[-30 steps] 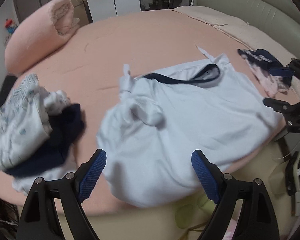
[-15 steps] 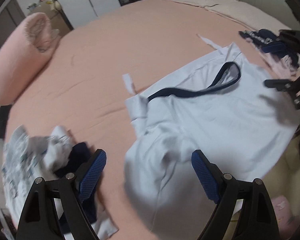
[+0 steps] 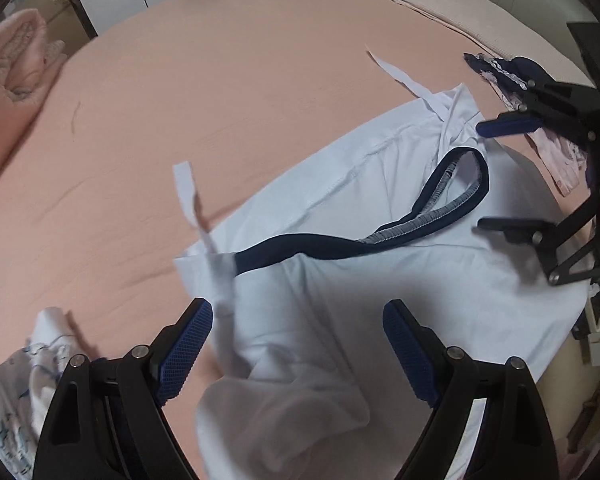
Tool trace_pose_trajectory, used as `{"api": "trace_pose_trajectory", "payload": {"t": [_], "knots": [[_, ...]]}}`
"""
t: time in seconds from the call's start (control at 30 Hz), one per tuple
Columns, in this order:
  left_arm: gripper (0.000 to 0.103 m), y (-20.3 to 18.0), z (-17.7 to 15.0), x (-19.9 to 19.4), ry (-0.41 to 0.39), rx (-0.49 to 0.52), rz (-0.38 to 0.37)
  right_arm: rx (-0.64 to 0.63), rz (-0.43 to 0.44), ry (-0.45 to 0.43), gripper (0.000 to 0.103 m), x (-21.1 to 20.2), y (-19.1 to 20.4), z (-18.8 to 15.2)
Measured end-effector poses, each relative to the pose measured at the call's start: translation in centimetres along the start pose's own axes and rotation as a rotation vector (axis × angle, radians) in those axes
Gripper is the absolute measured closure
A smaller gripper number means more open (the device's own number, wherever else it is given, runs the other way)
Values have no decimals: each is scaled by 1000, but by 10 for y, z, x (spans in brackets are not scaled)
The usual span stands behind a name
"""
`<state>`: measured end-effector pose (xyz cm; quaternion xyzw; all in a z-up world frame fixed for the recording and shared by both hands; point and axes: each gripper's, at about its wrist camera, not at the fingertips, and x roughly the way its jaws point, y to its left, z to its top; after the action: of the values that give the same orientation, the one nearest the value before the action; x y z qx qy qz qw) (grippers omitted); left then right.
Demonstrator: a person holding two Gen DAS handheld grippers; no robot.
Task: Fold clothes
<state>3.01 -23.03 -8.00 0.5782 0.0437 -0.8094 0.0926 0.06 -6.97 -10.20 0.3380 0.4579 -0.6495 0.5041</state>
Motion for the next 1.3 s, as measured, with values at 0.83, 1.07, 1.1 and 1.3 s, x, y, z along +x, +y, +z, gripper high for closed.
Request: {"api": "trace_pose_trajectory", "payload": {"t": [0.83,1.07,1.1,1.3], "knots": [[0,-18,12,48,62,72,51,-53,-115,63,30,36,14,15],[0,-30,7,43,23,85,115,-40,-131,54,30,36,18,15],[0,-33,6,42,16,93,128,-42,-136,52,30,36,20,14],[0,-40,2,39,-10,81,156,-21,-156,38,33,37,27,12]]}}
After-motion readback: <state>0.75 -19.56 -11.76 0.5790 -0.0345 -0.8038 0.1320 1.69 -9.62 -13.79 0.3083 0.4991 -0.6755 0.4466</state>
